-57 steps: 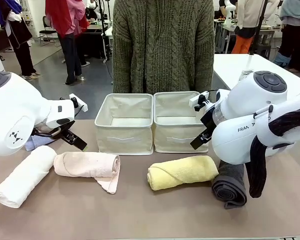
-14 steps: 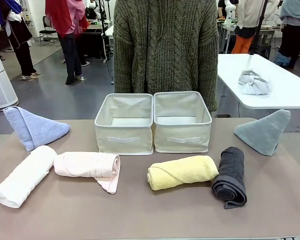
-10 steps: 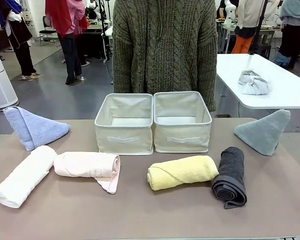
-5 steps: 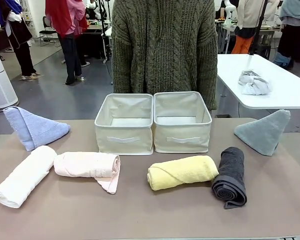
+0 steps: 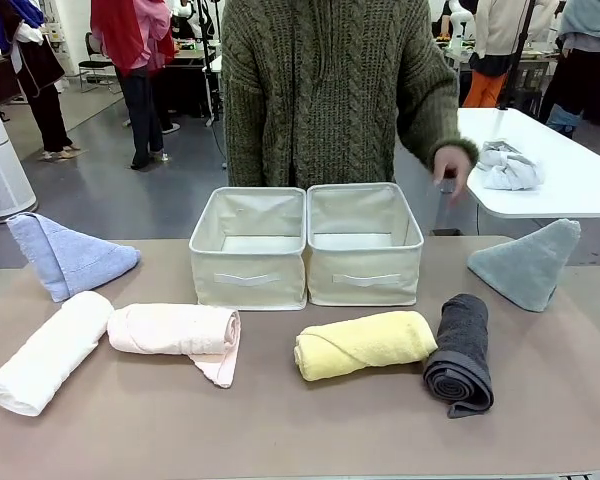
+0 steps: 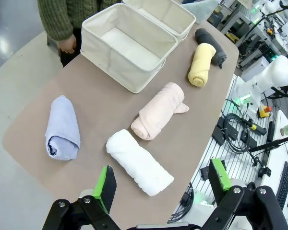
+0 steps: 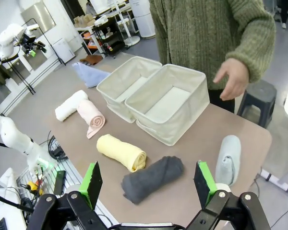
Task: Sort the towels based on their folding style.
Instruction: Pick up one triangle-folded towel and place it in the left Fabric basket.
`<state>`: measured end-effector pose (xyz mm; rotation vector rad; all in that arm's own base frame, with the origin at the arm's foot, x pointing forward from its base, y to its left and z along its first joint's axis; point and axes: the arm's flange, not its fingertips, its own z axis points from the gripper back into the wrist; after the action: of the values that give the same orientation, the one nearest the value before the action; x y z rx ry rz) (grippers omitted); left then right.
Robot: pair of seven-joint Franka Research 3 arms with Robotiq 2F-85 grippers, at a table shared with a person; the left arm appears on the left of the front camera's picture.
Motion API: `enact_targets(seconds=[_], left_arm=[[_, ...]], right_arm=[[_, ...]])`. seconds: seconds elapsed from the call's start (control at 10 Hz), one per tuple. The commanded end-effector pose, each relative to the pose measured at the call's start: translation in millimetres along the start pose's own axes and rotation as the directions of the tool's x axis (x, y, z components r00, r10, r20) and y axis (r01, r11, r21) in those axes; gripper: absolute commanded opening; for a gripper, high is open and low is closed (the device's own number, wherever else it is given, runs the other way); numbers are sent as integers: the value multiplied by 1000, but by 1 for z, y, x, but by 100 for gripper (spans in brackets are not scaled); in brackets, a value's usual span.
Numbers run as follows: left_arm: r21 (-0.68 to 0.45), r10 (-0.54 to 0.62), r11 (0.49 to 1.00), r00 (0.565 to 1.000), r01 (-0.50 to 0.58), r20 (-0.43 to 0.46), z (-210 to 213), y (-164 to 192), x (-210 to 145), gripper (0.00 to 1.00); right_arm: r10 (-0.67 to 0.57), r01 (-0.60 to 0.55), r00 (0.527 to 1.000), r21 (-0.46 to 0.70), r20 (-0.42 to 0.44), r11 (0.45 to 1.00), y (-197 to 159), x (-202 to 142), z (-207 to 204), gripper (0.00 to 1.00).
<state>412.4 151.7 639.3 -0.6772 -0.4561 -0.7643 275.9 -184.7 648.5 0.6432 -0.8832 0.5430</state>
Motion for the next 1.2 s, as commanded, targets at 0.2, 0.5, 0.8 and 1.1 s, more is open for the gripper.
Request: enact_targets(seconds=[0.2,0.5,0.8,1.1], left_arm=[[-3,-3,1000,1000,3,10,1,-1,1,100],[-3,-3,1000,1000,3,10,1,-1,1,100],[-3,-3,1000,1000,3,10,1,-1,1,100],[-3,-3,1000,1000,3,10,1,-1,1,100]], right_arm=[[4,-4,1000,11,-2,1000,0,2,-1,100],[4,-4,1000,11,-2,1000,0,2,-1,100],[4,-4,1000,11,-2,1000,0,2,-1,100],[4,-4,1000,11,-2,1000,0,2,-1,100]])
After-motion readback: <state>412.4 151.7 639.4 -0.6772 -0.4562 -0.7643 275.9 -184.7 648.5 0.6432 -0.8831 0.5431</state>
